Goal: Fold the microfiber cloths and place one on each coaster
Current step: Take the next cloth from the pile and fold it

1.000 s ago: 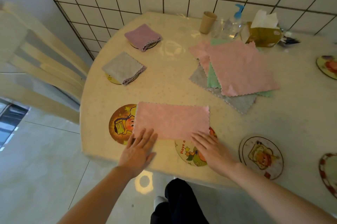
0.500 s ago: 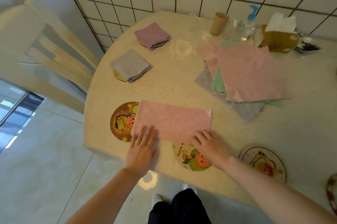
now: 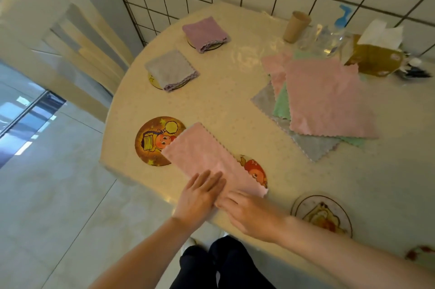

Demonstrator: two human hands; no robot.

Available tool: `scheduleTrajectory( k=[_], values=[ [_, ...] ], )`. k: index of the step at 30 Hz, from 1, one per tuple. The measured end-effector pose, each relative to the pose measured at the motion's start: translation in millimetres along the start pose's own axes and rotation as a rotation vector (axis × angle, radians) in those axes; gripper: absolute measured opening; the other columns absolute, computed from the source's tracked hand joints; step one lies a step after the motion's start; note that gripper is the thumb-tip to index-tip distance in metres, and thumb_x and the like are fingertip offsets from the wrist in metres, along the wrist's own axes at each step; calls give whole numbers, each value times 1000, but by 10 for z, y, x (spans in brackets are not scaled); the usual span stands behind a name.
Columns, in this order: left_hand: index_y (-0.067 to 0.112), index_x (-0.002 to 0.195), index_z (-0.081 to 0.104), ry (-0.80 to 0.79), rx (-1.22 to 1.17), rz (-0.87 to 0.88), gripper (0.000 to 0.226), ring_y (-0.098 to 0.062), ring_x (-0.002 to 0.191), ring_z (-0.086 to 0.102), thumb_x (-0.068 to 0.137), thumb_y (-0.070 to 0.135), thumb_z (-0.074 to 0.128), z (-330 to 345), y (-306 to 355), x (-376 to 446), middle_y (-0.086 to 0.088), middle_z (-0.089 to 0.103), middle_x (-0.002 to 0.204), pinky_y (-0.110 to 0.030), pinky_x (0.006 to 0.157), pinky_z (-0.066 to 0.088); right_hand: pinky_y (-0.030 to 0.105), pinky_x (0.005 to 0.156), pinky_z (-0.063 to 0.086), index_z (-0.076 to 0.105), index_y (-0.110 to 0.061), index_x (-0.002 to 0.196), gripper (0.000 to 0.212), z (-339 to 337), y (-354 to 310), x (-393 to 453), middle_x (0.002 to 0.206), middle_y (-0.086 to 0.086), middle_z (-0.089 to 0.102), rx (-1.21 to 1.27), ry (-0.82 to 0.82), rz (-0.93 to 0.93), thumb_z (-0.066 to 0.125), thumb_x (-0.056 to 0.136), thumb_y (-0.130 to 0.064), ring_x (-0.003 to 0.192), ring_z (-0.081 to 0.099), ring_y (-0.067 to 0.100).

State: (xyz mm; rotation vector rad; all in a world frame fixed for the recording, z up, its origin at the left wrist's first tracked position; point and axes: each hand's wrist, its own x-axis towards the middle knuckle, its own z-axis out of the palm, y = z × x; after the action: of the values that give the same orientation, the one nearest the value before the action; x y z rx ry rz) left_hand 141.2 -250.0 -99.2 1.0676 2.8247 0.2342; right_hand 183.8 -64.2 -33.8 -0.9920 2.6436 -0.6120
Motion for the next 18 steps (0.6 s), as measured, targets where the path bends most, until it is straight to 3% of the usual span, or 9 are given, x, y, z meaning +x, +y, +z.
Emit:
scheduleTrajectory(
  k=[3, 6, 8, 12, 15, 18],
  values=[
    [24, 125, 62, 33, 58, 71, 45, -25, 118, 59, 84, 35, 46, 5, -58, -163, 4, 60, 131, -42, 96, 50, 26, 86, 49, 59, -12, 114, 27, -7, 144, -17, 105, 0, 61, -56, 8, -51, 54, 87, -14, 97, 54, 12],
    [24, 131, 57, 18, 60, 112, 48, -24, 126, 53, 85, 37, 54, 11, -112, -303, 3, 55, 137, -43, 104, 42, 33, 89, 53, 54, -8, 126, 69, -34, 402, -34, 122, 7, 60, -170, 5, -10, 72, 60, 7, 111, 57, 21],
    [24, 135, 53, -41, 62, 123, 58, -25, 130, 48, 80, 38, 68, 13, -148, -401, 2, 51, 141, -43, 106, 38, 33, 90, 50, 50, -9, 132, 91, -62, 507, -5, 132, 8, 56, -287, -72, -38, 78, 47, 9, 119, 56, 21],
    [23, 140, 46, -164, 45, 118, 66, -27, 134, 41, 81, 44, 68, 21, -176, -529, 0, 44, 146, -42, 106, 41, 33, 100, 42, 43, -15, 139, 93, -9, 685, 46, 145, 6, 43, -368, -220, -159, 80, 55, 2, 131, 44, 18],
    [24, 138, 47, -120, -37, 74, 52, -24, 134, 42, 90, 43, 50, -28, -154, -554, 1, 47, 144, -40, 107, 40, 37, 103, 42, 35, -16, 142, 83, 17, 819, 59, 148, 7, 39, -376, -274, -206, 68, 69, 4, 134, 40, 20],
    [26, 139, 48, -101, -459, -141, 48, -11, 136, 36, 94, 40, 37, -226, -120, -493, 8, 46, 143, -24, 114, 23, 36, 107, 36, 27, -21, 143, 86, -2, 869, 88, 147, 1, 38, -320, -289, -198, 66, 69, -2, 133, 39, 18]
  ],
)
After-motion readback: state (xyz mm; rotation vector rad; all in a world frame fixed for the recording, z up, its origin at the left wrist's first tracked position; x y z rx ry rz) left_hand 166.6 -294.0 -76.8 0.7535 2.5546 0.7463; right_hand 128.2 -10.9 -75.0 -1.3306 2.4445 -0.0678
